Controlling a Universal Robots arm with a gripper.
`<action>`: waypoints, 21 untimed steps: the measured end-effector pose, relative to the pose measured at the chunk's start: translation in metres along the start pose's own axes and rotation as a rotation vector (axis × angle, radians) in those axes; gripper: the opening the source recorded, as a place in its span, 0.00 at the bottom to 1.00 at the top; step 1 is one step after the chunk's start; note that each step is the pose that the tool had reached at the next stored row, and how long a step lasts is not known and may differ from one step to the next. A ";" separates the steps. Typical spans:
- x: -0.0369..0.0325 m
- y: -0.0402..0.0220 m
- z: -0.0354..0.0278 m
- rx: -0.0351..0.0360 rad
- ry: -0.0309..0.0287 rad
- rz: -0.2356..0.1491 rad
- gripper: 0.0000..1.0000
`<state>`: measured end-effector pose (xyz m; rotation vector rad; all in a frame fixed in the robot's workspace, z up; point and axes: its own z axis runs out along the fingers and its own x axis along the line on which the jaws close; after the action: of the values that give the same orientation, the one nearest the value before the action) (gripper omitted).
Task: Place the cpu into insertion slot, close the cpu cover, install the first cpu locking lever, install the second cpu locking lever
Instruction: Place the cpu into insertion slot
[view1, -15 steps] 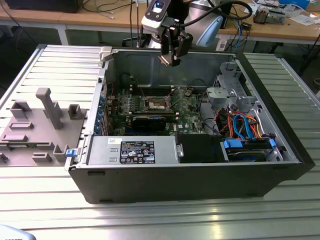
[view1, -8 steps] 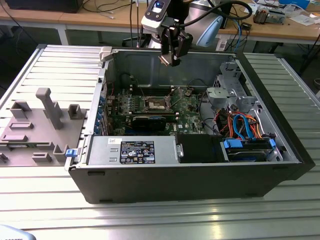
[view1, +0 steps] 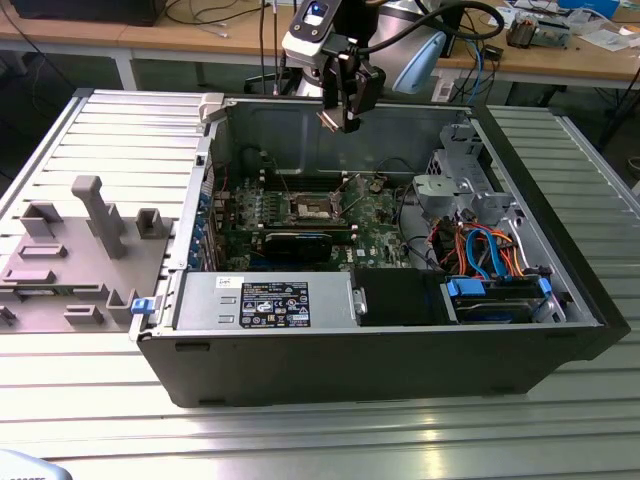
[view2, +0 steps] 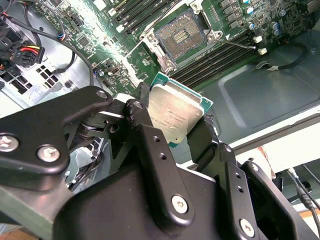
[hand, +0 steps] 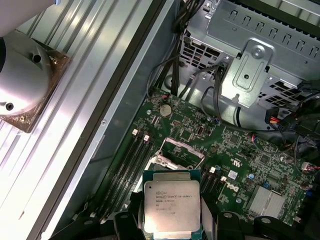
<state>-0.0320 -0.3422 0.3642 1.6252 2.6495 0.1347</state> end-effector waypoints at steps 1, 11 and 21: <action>0.0000 0.0000 0.0000 0.0000 0.0000 0.001 0.55; 0.0000 0.0000 0.0000 -0.0001 -0.0007 0.008 0.55; 0.0000 0.0000 0.0000 0.0025 -0.0076 0.019 0.55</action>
<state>-0.0320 -0.3422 0.3642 1.6493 2.6300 0.1255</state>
